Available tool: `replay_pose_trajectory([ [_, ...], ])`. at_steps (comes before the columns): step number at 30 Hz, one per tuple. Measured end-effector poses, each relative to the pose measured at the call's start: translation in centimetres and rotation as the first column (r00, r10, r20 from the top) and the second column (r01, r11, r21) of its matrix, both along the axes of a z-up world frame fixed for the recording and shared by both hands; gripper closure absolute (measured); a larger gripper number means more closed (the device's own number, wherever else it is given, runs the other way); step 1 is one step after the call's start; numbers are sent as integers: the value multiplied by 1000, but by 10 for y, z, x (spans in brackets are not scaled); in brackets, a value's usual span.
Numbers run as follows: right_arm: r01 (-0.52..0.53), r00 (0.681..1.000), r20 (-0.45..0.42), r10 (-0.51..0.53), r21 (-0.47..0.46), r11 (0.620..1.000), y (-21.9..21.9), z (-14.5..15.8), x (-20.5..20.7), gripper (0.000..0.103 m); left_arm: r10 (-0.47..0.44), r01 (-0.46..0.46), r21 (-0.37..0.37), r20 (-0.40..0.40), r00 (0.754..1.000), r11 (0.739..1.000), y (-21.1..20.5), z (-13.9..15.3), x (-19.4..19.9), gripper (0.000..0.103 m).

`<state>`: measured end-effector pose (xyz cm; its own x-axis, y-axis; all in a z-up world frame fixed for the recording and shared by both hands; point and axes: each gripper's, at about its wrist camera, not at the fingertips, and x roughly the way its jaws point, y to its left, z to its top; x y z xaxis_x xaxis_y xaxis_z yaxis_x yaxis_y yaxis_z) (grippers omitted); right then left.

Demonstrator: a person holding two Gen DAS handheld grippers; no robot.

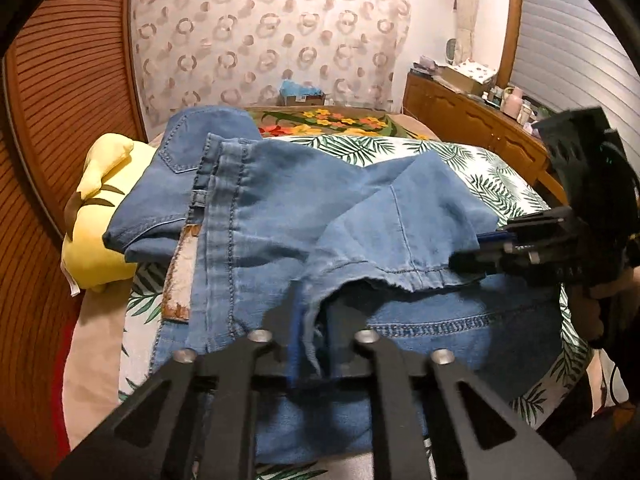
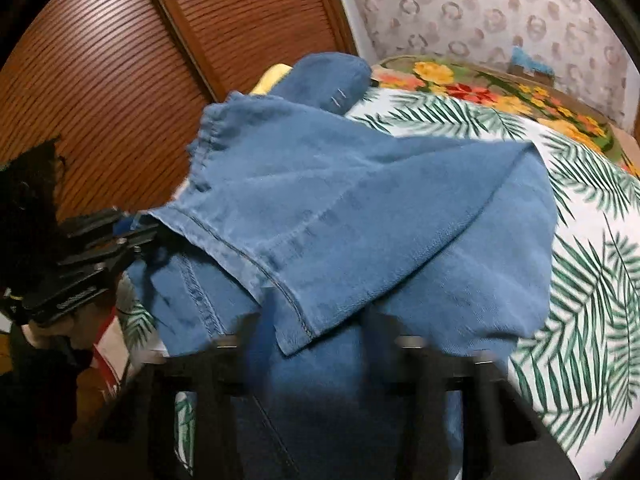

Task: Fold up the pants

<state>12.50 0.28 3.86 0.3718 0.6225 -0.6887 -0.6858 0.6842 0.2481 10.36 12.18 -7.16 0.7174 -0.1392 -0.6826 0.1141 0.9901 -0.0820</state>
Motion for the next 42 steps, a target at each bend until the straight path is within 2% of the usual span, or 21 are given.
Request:
replay_pose_trajectory([
  [4,-29,995,93,27,27,999,-5,25,10,100,-18,17,17,14,1000,1000,-5,12,-10,95],
  [9,-47,969,245,35,44,998,6,86,18,101,-27,28,-15,73,997,999,-9,34,-25,95],
  [14,-99,945,317,76,55,994,28,127,31,101,-21,24,-26,110,994,999,-7,50,-39,95],
  [18,-146,931,338,136,4,989,57,123,45,101,-5,6,-14,81,997,1000,-4,42,-39,96],
  [23,-168,945,281,170,-30,985,85,94,69,101,20,-17,-45,48,999,999,9,32,-39,95],
  [27,-191,951,241,194,-36,981,96,90,98,101,48,-47,-52,23,999,998,19,24,-40,96],
  [33,-217,949,219,228,-76,973,122,79,113,100,108,-109,-57,-27,994,992,33,11,-35,95],
  [35,-220,951,204,234,-89,971,126,76,118,95,117,-118,-44,-35,993,992,33,8,-32,88],
  [37,-216,953,193,234,-111,970,126,73,122,79,129,-130,-28,-34,991,991,35,9,-31,69],
  [38,-210,954,191,230,-119,970,123,73,123,64,137,-138,-25,-30,990,990,36,10,-30,62],
  [39,-198,956,194,220,-123,972,118,73,124,53,139,-139,-29,-23,990,990,37,12,-30,50],
  [42,-177,956,215,199,-119,977,94,80,120,51,144,-144,-27,3,990,989,36,19,-28,34],
])
